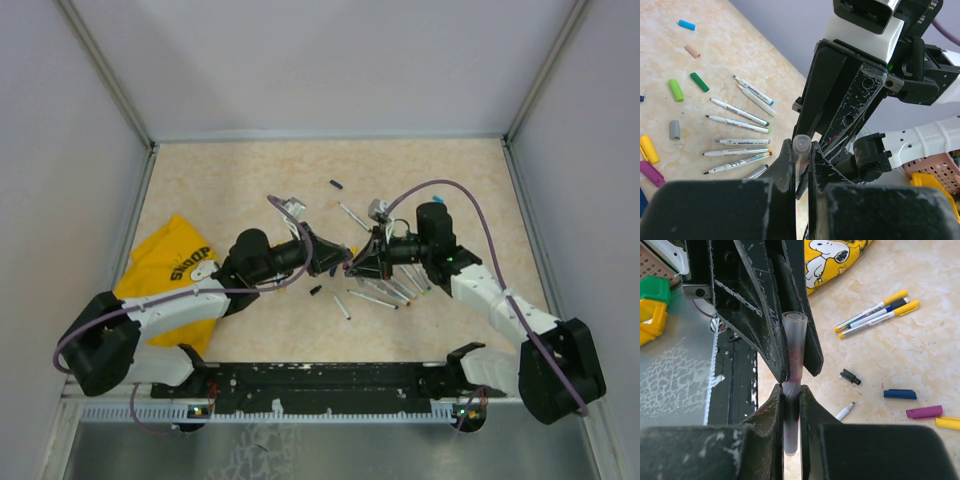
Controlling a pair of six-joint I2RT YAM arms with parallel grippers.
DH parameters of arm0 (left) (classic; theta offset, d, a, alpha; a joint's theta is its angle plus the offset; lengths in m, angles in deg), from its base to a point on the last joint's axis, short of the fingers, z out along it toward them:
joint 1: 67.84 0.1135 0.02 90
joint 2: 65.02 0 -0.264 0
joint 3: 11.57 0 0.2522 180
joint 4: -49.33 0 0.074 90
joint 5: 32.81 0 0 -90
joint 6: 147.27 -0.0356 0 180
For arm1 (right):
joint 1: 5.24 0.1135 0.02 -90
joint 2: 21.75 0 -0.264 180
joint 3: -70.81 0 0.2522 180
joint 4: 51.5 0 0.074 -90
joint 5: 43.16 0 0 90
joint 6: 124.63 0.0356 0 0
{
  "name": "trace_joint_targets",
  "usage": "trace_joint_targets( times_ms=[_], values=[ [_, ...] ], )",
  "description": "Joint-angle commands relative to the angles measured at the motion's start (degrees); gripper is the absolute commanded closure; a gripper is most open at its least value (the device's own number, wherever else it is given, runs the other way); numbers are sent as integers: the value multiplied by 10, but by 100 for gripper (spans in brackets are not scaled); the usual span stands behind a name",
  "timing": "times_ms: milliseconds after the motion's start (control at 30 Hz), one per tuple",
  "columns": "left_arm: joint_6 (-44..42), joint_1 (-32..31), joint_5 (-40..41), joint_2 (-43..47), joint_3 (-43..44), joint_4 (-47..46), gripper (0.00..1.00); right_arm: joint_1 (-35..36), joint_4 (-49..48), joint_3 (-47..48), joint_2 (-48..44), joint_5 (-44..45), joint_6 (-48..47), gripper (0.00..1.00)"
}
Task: Open the pen caps
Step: Open the pen cap from the pen, then place the pen cap at the center of the board.
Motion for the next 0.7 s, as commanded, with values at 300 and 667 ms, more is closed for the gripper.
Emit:
trace_joint_targets(
  times_ms=[300, 667],
  values=[
    [17, 158, 32, 47, 65, -51, 100, 9, 22, 24, 28, -10, -17, 100],
    [37, 217, -36, 67, 0, -60, 100, 9, 72, 38, 6, 5, -86, 100]
  ],
)
